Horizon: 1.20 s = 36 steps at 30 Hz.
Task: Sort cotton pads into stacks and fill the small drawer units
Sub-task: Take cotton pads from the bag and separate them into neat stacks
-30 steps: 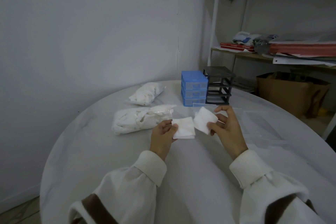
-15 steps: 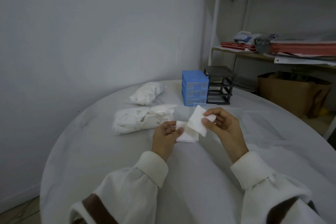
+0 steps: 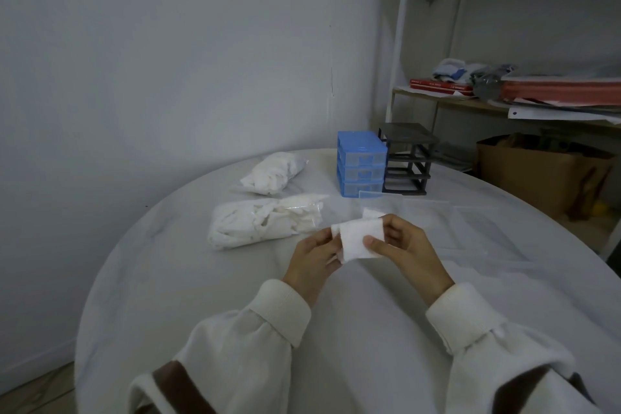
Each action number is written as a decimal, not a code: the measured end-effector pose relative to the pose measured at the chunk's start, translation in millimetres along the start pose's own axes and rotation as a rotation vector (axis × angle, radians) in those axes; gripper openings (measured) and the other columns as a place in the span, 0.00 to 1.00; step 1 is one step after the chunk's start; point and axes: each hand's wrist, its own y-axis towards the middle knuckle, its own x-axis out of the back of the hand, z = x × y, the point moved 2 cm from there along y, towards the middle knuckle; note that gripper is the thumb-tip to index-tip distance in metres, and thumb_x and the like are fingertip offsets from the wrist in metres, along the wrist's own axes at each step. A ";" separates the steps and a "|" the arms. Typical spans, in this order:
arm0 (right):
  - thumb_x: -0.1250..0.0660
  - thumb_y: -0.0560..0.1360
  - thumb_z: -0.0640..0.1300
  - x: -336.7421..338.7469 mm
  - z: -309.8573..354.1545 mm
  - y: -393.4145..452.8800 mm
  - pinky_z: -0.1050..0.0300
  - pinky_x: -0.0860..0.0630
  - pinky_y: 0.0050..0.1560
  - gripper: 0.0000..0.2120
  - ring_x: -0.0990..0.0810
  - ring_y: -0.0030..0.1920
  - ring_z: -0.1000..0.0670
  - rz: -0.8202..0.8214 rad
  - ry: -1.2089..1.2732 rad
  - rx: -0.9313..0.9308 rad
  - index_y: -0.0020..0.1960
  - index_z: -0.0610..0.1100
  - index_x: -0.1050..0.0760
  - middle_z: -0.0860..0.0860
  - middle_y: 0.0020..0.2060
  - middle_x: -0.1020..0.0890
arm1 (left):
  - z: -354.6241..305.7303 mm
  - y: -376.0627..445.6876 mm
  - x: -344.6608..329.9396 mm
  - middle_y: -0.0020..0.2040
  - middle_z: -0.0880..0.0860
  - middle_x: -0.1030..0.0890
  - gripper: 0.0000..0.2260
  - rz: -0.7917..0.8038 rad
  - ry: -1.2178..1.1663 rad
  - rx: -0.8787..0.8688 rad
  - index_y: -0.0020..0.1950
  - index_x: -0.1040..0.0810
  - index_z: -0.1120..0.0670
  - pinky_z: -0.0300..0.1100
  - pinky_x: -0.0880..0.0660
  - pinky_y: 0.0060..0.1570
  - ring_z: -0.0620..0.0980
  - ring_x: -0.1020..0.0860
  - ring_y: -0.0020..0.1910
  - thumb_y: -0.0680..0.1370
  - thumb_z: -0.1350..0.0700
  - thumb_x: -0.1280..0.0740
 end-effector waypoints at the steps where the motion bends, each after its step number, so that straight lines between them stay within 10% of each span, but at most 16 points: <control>1: 0.30 0.71 0.35 -0.2 -1.5 0.1 0.64 0.24 0.44 0.06 0.21 0.41 0.55 -0.004 -0.028 0.005 0.44 0.42 0.25 0.51 0.39 0.20 | -0.6 -1.3 -1.0 0.48 0.51 0.17 0.10 0.004 -0.001 0.006 0.56 0.22 0.56 0.34 0.23 0.43 0.44 0.18 0.45 0.79 0.63 0.39; 28: 0.22 0.62 0.34 8.1 3.5 0.2 0.66 0.28 0.37 0.18 0.28 0.28 0.60 -0.055 -0.166 0.094 0.43 0.46 0.27 0.58 0.24 0.24 | -7.2 -3.5 -7.8 0.45 0.52 0.16 0.10 -0.025 -0.014 0.025 0.48 0.20 0.54 0.37 0.20 0.42 0.47 0.18 0.43 0.79 0.50 0.38; 36: 0.23 0.64 0.36 6.3 5.0 -0.3 0.66 0.26 0.40 0.16 0.23 0.32 0.56 -0.037 -0.130 0.133 0.44 0.47 0.26 0.54 0.28 0.20 | -2.8 -4.8 -6.3 0.47 0.53 0.17 0.06 -0.007 0.031 -0.040 0.50 0.20 0.55 0.36 0.21 0.45 0.46 0.18 0.44 0.78 0.60 0.37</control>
